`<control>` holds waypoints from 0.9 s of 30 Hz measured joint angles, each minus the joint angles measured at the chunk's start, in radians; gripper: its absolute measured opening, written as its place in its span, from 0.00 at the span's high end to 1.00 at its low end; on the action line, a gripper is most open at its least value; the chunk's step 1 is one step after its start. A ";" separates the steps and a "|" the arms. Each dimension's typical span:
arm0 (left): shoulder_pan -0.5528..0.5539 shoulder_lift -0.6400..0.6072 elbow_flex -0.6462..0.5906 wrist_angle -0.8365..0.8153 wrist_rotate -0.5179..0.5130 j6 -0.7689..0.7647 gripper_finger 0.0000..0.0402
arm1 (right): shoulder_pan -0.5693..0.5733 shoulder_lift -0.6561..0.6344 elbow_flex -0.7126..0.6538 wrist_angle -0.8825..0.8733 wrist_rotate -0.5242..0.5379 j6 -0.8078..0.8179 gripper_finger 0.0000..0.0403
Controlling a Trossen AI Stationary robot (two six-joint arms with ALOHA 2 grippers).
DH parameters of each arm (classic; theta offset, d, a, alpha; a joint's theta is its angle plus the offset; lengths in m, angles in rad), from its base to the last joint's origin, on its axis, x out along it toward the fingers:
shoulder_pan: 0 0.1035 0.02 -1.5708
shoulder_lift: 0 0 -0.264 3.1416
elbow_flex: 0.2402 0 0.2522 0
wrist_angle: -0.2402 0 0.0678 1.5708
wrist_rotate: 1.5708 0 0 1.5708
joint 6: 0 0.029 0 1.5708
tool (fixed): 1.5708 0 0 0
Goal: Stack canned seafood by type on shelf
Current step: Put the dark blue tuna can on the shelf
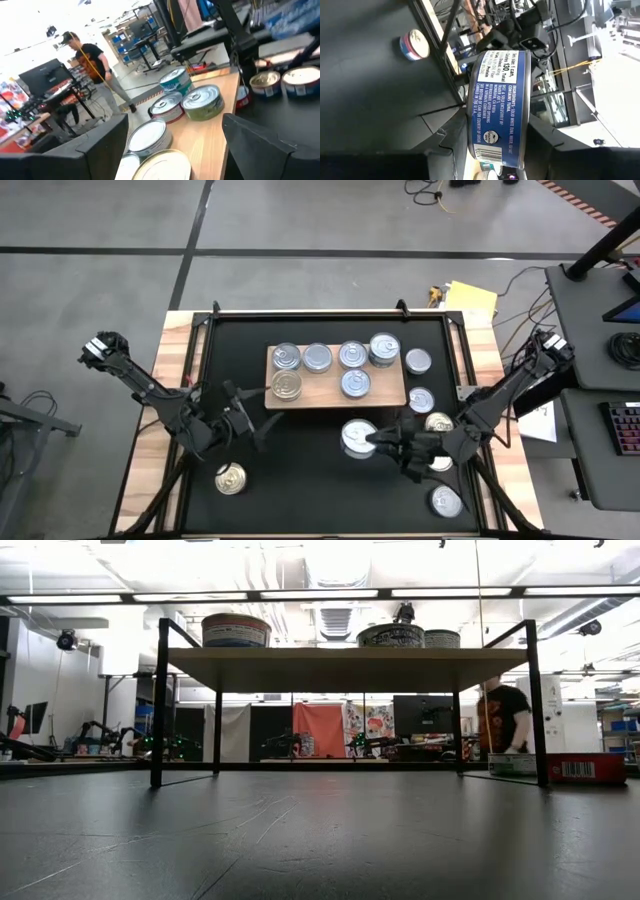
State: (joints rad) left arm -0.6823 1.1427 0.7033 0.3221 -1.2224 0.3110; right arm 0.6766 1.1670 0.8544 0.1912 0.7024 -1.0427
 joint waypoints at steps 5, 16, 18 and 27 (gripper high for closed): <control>0.002 0.000 0.000 -0.061 0.000 0.001 0.24 | 0.026 0.000 -0.002 -0.008 0.125 0.007 0.68; 0.099 -0.007 0.000 -0.064 0.085 0.052 0.24 | -0.031 -0.007 -0.028 -0.028 0.144 -0.038 0.68; 0.147 -0.010 0.000 -0.064 0.160 0.063 0.24 | -0.059 -0.012 -0.038 -0.027 0.109 -0.055 0.68; 0.316 -0.018 0.000 -0.065 0.252 0.098 0.24 | -0.168 -0.086 -0.086 -0.038 0.054 -0.108 0.68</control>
State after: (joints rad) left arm -0.3659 1.1245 0.7036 0.2570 -0.9704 0.4091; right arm 0.5090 1.0810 0.7689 0.1536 0.7566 -1.1502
